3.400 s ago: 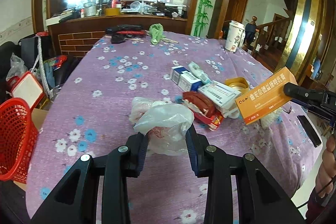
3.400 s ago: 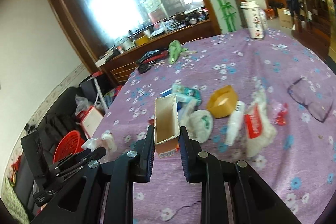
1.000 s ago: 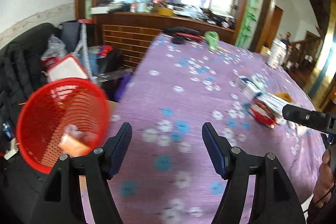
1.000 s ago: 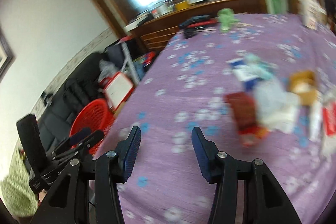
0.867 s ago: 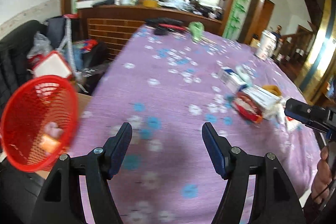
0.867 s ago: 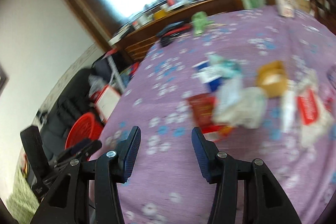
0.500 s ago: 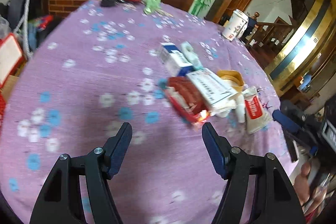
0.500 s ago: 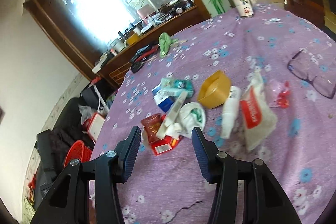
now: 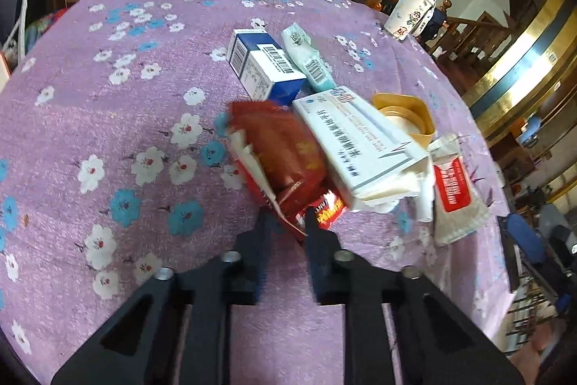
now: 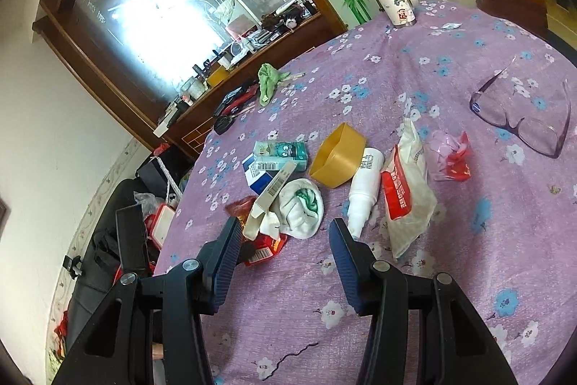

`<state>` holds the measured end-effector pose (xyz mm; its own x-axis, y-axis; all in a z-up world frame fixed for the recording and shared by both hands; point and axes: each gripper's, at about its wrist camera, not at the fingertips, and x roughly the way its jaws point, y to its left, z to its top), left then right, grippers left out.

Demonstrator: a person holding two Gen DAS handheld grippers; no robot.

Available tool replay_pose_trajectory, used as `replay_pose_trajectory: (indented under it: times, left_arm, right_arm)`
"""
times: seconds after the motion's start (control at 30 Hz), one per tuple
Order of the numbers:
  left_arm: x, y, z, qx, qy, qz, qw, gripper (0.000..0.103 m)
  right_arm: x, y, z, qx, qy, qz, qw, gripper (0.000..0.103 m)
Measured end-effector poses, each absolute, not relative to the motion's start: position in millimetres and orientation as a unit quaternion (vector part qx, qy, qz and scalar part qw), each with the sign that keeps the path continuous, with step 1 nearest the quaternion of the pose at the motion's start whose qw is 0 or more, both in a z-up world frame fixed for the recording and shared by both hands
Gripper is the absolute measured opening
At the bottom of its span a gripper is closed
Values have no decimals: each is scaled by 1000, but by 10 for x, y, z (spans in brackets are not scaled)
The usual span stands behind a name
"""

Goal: Collect trash
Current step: 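Return both tools to the table, then grasp the red snack wrapper with the left gripper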

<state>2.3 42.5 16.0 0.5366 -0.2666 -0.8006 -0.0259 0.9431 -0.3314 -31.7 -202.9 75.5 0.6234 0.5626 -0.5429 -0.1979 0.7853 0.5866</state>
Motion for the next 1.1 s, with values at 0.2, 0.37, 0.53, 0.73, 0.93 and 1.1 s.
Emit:
replay_pose_trajectory:
  times: [0.2, 0.37, 0.53, 0.73, 0.93, 1.1]
  left_arm:
    - [-223, 496, 324, -91, 445, -57, 889, 5]
    - [-614, 651, 495, -33, 411, -41, 910, 4]
    - [-902, 868, 589, 19, 385, -7, 923, 4]
    - [-1021, 1201, 598, -7, 382, 3, 924, 0]
    - [-1012, 1445, 440, -79, 420, -23, 904, 10]
    - [-999, 1422, 386, -109, 420, -42, 900, 46]
  right_arm:
    - [-258, -1932, 729, 241, 384, 226, 863, 54]
    - [-201, -1782, 710, 238, 396, 233, 856, 54]
    - [-138, -1550, 710, 226, 407, 242, 851, 54]
    - [-192, -1082, 679, 187, 427, 273, 842, 54]
    - [-266, -831, 634, 162, 437, 290, 836, 54]
    - [-302, -867, 629, 162, 435, 284, 839, 54]
